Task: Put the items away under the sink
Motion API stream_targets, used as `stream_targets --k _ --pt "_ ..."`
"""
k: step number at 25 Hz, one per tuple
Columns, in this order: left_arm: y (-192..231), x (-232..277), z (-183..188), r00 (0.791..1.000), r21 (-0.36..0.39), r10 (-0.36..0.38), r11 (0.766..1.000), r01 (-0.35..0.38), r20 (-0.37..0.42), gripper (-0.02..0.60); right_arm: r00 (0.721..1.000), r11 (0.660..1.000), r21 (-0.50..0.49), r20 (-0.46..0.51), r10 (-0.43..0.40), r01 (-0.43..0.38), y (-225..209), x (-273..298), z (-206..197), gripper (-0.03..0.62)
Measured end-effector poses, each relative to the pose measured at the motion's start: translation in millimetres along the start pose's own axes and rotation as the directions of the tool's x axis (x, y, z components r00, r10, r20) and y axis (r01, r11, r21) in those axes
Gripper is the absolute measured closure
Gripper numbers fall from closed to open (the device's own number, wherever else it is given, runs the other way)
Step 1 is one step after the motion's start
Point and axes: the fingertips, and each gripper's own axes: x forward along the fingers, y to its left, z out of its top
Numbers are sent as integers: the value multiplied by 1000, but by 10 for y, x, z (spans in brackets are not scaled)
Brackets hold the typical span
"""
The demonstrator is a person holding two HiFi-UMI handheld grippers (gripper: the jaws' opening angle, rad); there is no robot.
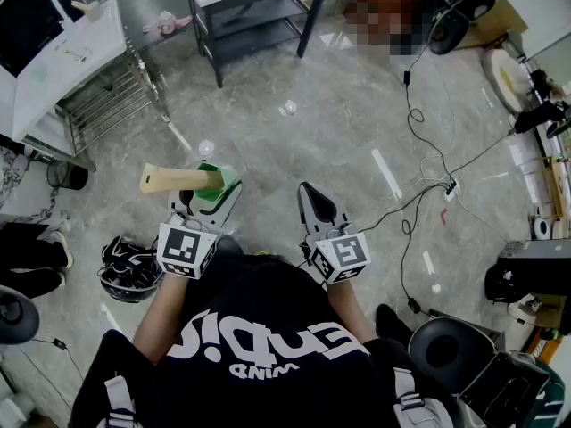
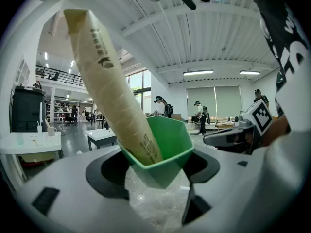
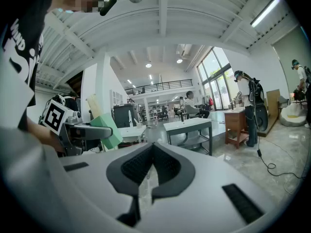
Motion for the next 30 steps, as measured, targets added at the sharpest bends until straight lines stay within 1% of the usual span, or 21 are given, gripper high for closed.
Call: stream_targets --k 5,10,14,17,23,26,30 --pt "-58 84 -4 1000 14 -17 1000 17 -7 249 1000 1000 -12 16 3 -3 -53 27 42 576" --pt "-126 169 -1 1000 15 -27 1000 27 -11 249 999 1000 -4 41 -2 2 -142 14 101 576" --pt "-133 243 -37 999 11 -34 999 34 -17 249 999 1000 -6 44 -18 18 -218 67 106 576" --pt "-124 350 -28 998 7 -57 998 57 -11 249 998 1000 6 48 -29 29 -298 135 109 576" --pt "20 752 -30 996 -1 -85 996 85 -12 249 997 998 33 42 -62 61 -593 380 108 576" --pt "189 1029 32 996 -33 -87 996 87 4 249 997 997 34 38 -71 70 -772 587 157 576" --pt "444 1465 87 995 -23 -96 995 96 2 249 996 996 45 26 -84 83 -1034 934 263 576"
